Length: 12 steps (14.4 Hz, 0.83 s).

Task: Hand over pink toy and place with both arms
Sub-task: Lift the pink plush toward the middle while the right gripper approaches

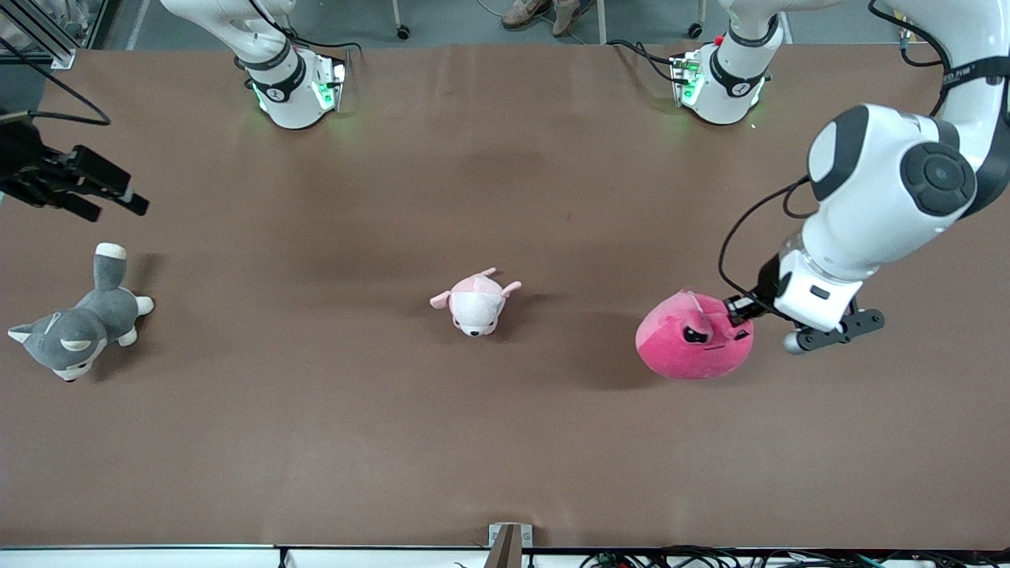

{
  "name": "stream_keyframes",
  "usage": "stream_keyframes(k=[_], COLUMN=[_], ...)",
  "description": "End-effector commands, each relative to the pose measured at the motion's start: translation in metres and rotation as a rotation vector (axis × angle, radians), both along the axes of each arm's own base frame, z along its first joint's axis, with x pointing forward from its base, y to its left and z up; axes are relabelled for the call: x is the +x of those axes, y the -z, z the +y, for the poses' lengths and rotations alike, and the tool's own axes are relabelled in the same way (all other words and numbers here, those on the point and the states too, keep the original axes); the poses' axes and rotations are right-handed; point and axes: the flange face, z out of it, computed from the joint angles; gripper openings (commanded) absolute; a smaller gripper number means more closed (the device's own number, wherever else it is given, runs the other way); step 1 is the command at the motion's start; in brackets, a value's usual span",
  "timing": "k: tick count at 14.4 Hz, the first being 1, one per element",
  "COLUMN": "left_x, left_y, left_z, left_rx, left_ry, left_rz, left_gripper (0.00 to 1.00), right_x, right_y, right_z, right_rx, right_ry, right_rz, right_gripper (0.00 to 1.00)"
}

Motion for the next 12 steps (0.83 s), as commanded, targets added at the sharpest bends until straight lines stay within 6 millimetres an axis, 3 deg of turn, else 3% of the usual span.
stream_keyframes(k=[1,4,8,12], left_x=[-0.01,-0.029,-0.059,-0.086], left_y=[-0.044,-0.072,-0.102,-0.12], left_z=[-0.045,-0.099,-0.159,-0.208], left_rx=[-0.026,-0.057,-0.145,-0.249], left_ry=[-0.016,-0.013,0.054,-0.039], left_rz=[0.0,-0.024,-0.034,0.021], left_gripper=[0.02,0.01,0.01,0.0], right_x=[-0.002,-0.005,0.004,-0.004], right_y=[0.001,0.0,0.018,0.021], right_z=[0.049,0.105,0.138,0.174], right_rx=[0.143,0.247,0.394,0.407], right_ry=[-0.055,-0.056,-0.074,-0.095], right_rz=[0.016,0.06,0.13,0.172], right_gripper=[0.84,0.81,0.78,0.72])
